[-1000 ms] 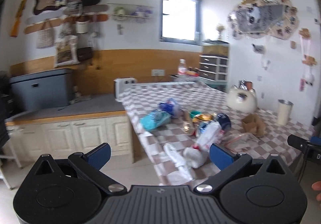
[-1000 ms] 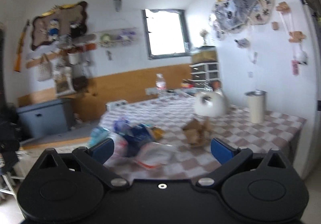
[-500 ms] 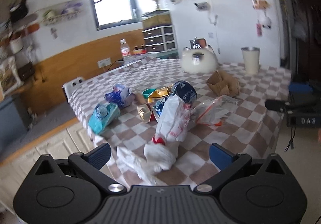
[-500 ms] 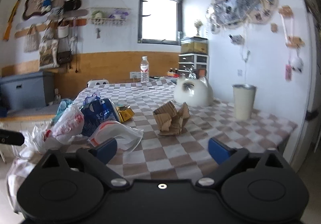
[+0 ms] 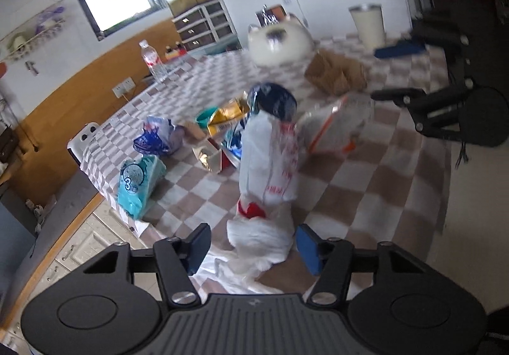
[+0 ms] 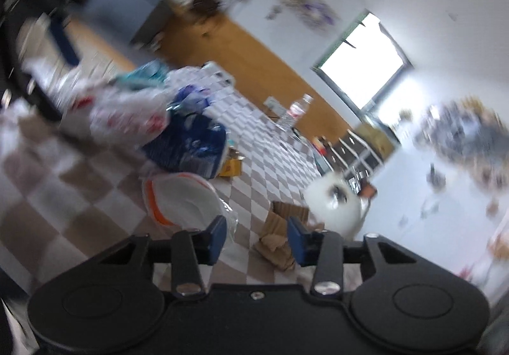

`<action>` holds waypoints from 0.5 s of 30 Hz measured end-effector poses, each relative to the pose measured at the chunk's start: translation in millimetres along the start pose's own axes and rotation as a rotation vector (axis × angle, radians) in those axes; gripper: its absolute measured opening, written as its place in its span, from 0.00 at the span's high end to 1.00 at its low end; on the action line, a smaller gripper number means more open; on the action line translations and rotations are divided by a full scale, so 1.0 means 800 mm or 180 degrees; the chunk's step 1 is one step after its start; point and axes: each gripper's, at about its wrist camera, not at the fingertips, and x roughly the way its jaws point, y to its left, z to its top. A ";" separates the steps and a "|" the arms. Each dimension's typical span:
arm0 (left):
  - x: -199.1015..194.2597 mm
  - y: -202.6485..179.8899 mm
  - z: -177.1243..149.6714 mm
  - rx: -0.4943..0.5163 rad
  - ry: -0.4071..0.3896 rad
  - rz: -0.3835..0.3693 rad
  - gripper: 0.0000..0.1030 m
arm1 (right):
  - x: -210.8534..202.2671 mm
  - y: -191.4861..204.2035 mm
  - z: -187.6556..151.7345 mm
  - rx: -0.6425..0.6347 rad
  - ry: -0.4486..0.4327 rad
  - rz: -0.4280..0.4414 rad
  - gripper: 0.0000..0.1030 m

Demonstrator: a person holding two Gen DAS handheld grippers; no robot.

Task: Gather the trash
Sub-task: 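Grasp the white plastic bag bundle with the left gripper while the right gripper grasps the clear zip bag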

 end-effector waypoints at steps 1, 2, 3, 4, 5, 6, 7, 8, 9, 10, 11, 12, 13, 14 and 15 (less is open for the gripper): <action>0.003 0.002 0.000 0.0018 0.0029 -0.0023 0.42 | 0.002 0.005 0.001 -0.0172 -0.0017 0.0025 0.60; 0.006 0.004 0.000 0.0039 0.0061 -0.0051 0.42 | 0.004 0.011 0.004 -0.0383 -0.0035 0.0052 0.60; 0.009 0.005 0.001 0.0061 0.0096 -0.0084 0.42 | 0.005 0.016 0.006 -0.0580 -0.0049 0.0077 0.60; 0.011 0.006 0.002 0.0074 0.0124 -0.0121 0.43 | 0.006 0.022 0.007 -0.0759 -0.0063 0.0101 0.62; 0.013 0.007 0.003 0.0084 0.0146 -0.0155 0.43 | 0.007 0.028 0.008 -0.0957 -0.0081 0.0123 0.64; 0.017 0.008 0.005 0.0103 0.0181 -0.0195 0.43 | 0.008 0.033 0.011 -0.1111 -0.0092 0.0129 0.65; 0.020 0.008 0.006 0.0125 0.0215 -0.0222 0.43 | 0.010 0.037 0.013 -0.1257 -0.0104 0.0136 0.67; 0.024 0.007 0.007 0.0151 0.0253 -0.0240 0.44 | 0.011 0.041 0.015 -0.1422 -0.0121 0.0157 0.67; 0.028 0.006 0.008 0.0169 0.0282 -0.0247 0.44 | 0.013 0.045 0.018 -0.1548 -0.0129 0.0170 0.68; 0.031 0.005 0.009 0.0178 0.0306 -0.0257 0.47 | 0.015 0.049 0.020 -0.1688 -0.0132 0.0177 0.71; 0.035 0.006 0.010 0.0178 0.0329 -0.0266 0.47 | 0.017 0.054 0.020 -0.1803 -0.0139 0.0179 0.74; 0.038 0.006 0.011 0.0171 0.0339 -0.0268 0.47 | 0.019 0.058 0.020 -0.1945 -0.0138 0.0190 0.76; 0.039 0.008 0.012 0.0155 0.0343 -0.0289 0.48 | 0.020 0.063 0.019 -0.2083 -0.0133 0.0209 0.79; 0.042 0.009 0.014 0.0135 0.0352 -0.0304 0.51 | 0.020 0.067 0.018 -0.2212 -0.0128 0.0241 0.80; 0.043 0.011 0.015 0.0105 0.0365 -0.0310 0.51 | 0.021 0.071 0.016 -0.2288 -0.0121 0.0258 0.81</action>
